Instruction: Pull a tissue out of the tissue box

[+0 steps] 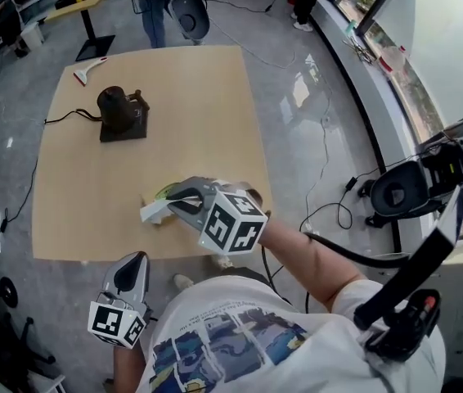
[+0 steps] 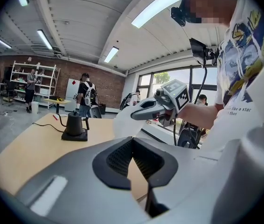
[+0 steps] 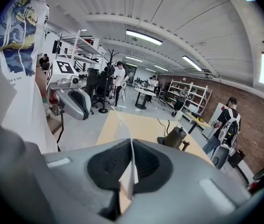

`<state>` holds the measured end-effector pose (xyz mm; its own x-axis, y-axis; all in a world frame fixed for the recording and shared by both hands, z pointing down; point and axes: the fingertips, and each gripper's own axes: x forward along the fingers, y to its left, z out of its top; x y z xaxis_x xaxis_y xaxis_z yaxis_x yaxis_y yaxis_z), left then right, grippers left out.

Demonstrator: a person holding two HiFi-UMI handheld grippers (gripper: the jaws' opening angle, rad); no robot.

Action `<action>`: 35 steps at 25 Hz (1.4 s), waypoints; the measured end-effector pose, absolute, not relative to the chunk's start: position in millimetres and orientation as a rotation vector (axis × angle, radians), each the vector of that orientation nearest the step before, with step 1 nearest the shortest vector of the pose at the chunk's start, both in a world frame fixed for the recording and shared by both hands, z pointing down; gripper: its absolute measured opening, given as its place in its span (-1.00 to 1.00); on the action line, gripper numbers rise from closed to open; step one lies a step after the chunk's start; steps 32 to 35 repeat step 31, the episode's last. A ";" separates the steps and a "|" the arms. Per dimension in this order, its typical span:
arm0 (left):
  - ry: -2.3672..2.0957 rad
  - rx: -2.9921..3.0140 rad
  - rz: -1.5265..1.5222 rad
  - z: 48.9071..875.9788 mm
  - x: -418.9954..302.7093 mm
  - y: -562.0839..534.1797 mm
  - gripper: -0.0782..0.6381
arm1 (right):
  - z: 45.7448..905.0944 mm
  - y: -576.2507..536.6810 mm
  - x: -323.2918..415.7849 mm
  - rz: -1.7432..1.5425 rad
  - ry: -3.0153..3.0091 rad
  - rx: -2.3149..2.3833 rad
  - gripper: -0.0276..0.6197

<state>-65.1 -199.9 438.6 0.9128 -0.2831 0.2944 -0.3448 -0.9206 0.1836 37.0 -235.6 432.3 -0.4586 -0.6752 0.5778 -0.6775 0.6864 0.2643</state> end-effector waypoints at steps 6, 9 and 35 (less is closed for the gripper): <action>-0.424 2.866 0.381 441.4 -61.2 -197.9 -0.76 | 427.7 -221.1 39.3 0.002 -2.208 1.063 -0.91; -0.408 2.869 0.378 441.0 -59.1 -198.1 -0.76 | 424.6 -215.6 41.4 0.001 -2.199 1.077 -0.91; -0.345 3.122 0.432 405.5 -49.0 -205.2 -0.31 | 412.7 -193.2 29.1 -0.014 -2.199 1.078 -0.91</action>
